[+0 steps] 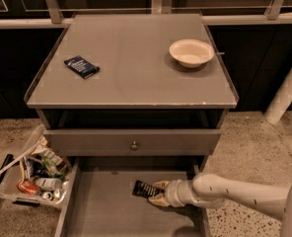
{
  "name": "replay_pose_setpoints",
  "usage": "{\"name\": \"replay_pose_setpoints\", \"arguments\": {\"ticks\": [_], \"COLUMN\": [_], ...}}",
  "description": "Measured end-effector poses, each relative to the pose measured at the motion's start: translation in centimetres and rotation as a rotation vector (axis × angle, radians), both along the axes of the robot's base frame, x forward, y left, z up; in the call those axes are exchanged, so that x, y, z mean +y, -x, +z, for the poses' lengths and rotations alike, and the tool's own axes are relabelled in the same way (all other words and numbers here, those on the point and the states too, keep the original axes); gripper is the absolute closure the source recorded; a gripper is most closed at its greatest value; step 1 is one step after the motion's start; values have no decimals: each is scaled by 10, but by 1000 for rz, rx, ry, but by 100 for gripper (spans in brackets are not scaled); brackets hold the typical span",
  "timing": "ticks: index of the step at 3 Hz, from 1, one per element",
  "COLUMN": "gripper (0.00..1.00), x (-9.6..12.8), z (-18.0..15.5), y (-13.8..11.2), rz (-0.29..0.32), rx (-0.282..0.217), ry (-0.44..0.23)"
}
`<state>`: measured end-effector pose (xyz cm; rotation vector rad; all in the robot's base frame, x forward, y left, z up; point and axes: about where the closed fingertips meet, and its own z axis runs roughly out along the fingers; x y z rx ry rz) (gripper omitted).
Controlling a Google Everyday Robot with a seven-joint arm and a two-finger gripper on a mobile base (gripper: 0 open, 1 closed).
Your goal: Pick rxbar chocolate from middle drawer and place on counter
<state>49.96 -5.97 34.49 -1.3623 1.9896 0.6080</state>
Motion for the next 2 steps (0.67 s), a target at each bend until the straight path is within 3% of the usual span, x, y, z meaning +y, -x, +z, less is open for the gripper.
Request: {"name": "replay_pose_setpoints", "arguments": {"ticks": [1, 2], "gripper": [100, 100], "x": [0, 1], "z": [0, 0], "y": [0, 0], "rz": [0, 3], "rx": [0, 2], "ry": [0, -1]}}
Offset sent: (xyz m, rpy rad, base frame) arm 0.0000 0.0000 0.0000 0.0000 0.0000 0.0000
